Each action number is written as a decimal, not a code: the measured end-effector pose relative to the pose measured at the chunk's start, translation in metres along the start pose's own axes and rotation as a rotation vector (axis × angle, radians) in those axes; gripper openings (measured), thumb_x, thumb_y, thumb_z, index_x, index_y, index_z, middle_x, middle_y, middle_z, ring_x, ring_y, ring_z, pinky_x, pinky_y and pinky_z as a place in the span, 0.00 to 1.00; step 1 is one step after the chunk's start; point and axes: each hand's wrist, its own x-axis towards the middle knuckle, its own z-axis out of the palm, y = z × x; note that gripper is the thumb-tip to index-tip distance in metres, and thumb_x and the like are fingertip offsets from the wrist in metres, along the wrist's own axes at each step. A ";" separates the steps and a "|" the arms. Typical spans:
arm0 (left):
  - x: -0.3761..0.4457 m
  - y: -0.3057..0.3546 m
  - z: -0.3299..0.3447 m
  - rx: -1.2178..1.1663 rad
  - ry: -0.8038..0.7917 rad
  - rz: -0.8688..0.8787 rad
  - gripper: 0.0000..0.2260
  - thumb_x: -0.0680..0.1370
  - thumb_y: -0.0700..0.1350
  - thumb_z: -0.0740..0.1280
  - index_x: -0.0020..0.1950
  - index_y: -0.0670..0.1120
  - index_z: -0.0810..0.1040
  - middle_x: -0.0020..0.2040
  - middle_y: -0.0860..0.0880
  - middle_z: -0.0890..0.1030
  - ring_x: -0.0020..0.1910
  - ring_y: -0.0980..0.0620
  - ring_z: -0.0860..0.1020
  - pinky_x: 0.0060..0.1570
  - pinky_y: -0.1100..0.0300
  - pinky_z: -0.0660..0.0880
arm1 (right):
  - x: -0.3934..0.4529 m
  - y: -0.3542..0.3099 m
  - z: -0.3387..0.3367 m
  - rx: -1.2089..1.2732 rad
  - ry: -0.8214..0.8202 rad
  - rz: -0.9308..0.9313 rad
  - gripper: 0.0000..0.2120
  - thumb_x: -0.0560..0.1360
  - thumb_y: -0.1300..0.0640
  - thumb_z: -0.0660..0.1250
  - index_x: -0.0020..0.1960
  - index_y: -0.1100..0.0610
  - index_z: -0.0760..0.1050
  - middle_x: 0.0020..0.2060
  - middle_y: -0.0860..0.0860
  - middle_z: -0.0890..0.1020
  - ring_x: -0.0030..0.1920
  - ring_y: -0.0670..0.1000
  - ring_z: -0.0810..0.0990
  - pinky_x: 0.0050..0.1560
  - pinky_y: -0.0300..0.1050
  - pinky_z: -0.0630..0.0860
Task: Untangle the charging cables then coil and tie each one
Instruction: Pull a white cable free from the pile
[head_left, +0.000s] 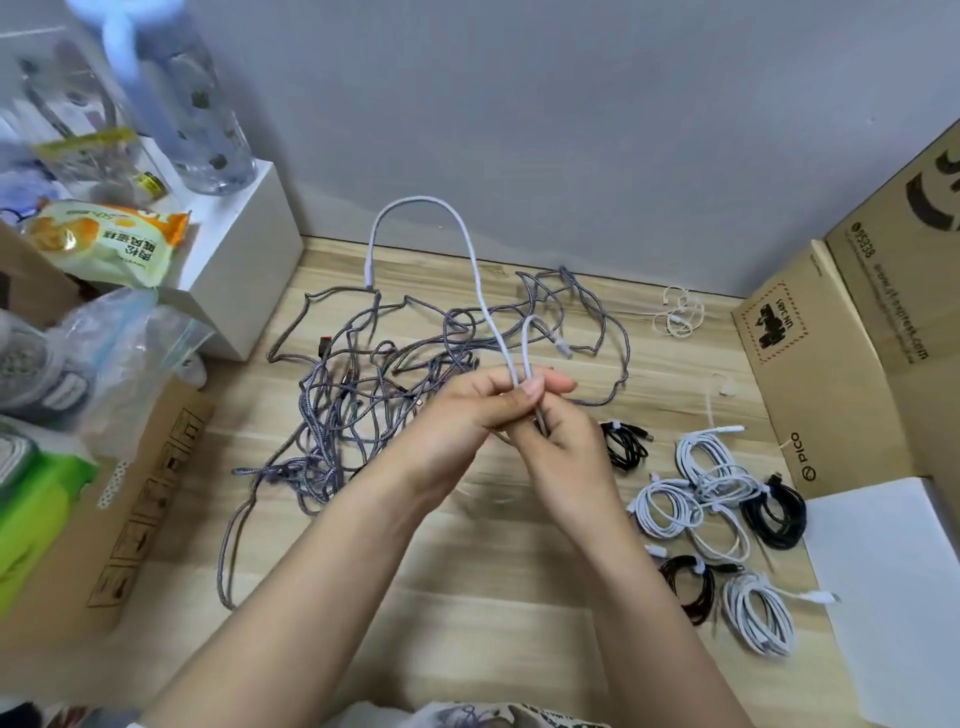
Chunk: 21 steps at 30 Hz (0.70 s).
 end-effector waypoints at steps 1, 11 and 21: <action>-0.003 0.001 -0.001 0.017 -0.007 0.008 0.07 0.73 0.43 0.66 0.46 0.47 0.84 0.39 0.51 0.82 0.38 0.57 0.78 0.38 0.68 0.74 | -0.003 0.001 -0.003 0.013 -0.007 0.009 0.10 0.73 0.47 0.61 0.35 0.47 0.76 0.30 0.43 0.79 0.34 0.41 0.76 0.39 0.46 0.72; -0.020 -0.012 -0.039 0.971 0.337 0.457 0.23 0.67 0.43 0.71 0.61 0.53 0.75 0.53 0.57 0.76 0.49 0.63 0.74 0.53 0.71 0.68 | -0.020 -0.012 -0.028 0.037 -0.115 0.056 0.22 0.72 0.37 0.59 0.28 0.51 0.71 0.22 0.45 0.69 0.26 0.44 0.66 0.32 0.42 0.62; -0.018 -0.068 -0.056 0.578 0.005 -0.035 0.03 0.77 0.48 0.65 0.46 0.50 0.78 0.46 0.48 0.81 0.48 0.53 0.78 0.54 0.54 0.73 | -0.030 -0.035 -0.053 0.526 -0.061 0.171 0.21 0.73 0.47 0.59 0.23 0.53 0.67 0.18 0.46 0.60 0.21 0.43 0.55 0.23 0.33 0.52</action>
